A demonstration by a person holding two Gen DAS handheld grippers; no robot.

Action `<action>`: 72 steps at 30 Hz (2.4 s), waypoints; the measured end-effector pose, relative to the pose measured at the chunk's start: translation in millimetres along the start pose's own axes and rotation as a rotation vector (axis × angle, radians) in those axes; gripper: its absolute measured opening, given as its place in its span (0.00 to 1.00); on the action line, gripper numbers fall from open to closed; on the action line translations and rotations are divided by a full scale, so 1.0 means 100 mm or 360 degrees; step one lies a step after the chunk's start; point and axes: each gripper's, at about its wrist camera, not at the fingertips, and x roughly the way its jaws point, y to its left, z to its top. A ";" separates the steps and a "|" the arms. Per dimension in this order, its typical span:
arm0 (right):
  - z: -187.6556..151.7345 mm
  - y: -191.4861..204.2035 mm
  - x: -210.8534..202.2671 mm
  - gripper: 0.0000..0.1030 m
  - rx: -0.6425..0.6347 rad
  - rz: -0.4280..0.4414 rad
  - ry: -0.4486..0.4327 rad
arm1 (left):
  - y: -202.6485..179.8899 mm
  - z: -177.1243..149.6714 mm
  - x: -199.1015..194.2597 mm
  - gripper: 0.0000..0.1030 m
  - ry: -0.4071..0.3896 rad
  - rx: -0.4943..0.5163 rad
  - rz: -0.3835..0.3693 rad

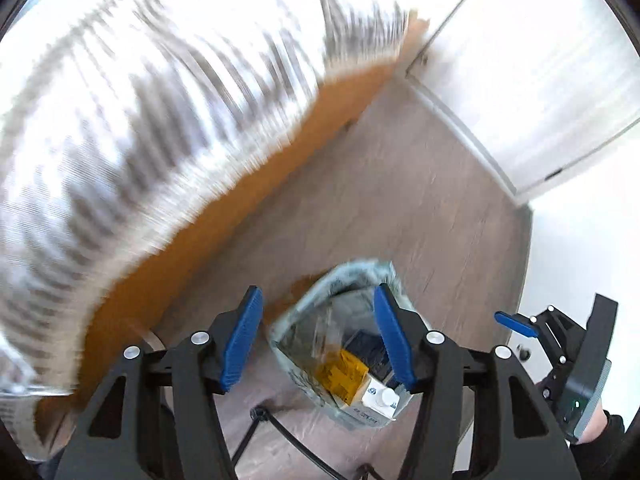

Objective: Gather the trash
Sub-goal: 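Move both tools back over the bed toward the remaining trash, then grasp the red snack bag with the left tool while the right tool grasps a clear plastic wrapper, then carry both items to the green trash bag and open both tools to drop them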

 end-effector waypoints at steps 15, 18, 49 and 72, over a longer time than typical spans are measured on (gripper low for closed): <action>1.67 1.03 -1.04 0.64 -0.0097 0.0202 -0.0588 | 1.91 -0.45 -2.03 0.75 -0.0629 -0.0533 0.0207; 2.04 1.34 -1.07 0.64 -0.0119 0.0292 -0.0628 | 2.65 -0.52 -2.30 0.75 -0.0655 -0.0815 0.0227; 4.16 3.59 -0.37 0.44 -0.0119 0.0586 -0.0518 | 4.52 -0.87 -2.76 0.03 -0.1083 -0.1286 0.0367; 2.90 1.72 -1.76 0.06 0.0167 0.0451 -0.0883 | 2.88 -0.69 -3.03 0.03 -0.1015 -0.0859 0.0304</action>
